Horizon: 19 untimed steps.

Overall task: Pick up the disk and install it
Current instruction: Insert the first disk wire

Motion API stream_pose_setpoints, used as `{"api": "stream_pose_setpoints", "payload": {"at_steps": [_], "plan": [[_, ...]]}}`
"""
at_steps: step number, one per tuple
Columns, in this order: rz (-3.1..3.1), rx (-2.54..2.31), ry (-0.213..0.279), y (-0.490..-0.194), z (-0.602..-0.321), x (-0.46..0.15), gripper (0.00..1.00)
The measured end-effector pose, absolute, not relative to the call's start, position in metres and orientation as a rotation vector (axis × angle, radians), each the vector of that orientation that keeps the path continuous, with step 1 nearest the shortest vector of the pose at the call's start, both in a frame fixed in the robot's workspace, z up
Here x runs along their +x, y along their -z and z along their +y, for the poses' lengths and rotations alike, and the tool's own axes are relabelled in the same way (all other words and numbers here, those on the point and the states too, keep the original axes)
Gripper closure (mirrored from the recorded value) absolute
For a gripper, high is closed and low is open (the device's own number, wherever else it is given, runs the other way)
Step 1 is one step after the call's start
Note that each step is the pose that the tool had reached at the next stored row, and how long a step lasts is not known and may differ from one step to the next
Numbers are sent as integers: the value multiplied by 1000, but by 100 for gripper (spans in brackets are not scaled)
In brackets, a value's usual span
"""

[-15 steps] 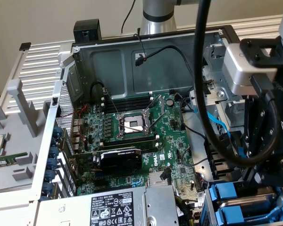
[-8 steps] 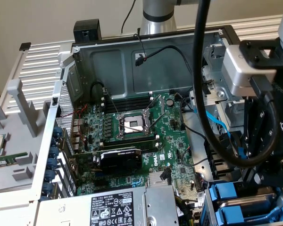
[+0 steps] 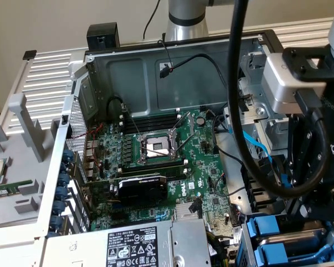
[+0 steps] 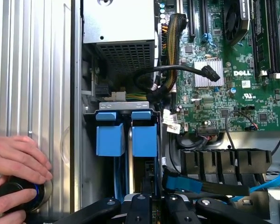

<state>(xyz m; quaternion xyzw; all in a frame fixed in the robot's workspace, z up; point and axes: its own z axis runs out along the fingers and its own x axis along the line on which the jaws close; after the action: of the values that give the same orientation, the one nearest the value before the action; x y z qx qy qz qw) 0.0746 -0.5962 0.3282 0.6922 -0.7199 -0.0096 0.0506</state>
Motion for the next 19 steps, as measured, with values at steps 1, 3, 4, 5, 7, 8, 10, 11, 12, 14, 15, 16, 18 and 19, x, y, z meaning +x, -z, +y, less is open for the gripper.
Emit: {"api": "stream_pose_setpoints", "payload": {"at_steps": [1,3,4,5,7,8,10,11,12,14,15,16,18,19], "plan": [[-2191,2107,29,-328,-596,75,83],[-2191,2108,28,-328,-596,75,82],[-2191,2107,28,-328,-596,75,82],[-2191,2107,27,-329,-596,75,75],[-2190,2105,24,-331,-596,75,75],[-2189,2105,24,-333,-596,75,75],[-2188,2103,21,-336,-595,75,75],[-2188,2103,20,-337,-595,75,75],[-2187,2102,19,-339,-595,75,75],[-2186,2101,16,-341,-595,75,75],[-2186,2100,14,-343,-594,75,75],[-2185,2100,13,-345,-594,75,75],[-2185,2099,9,-349,-593,75,75],[-2185,2099,7,-350,-593,75,75]]}}
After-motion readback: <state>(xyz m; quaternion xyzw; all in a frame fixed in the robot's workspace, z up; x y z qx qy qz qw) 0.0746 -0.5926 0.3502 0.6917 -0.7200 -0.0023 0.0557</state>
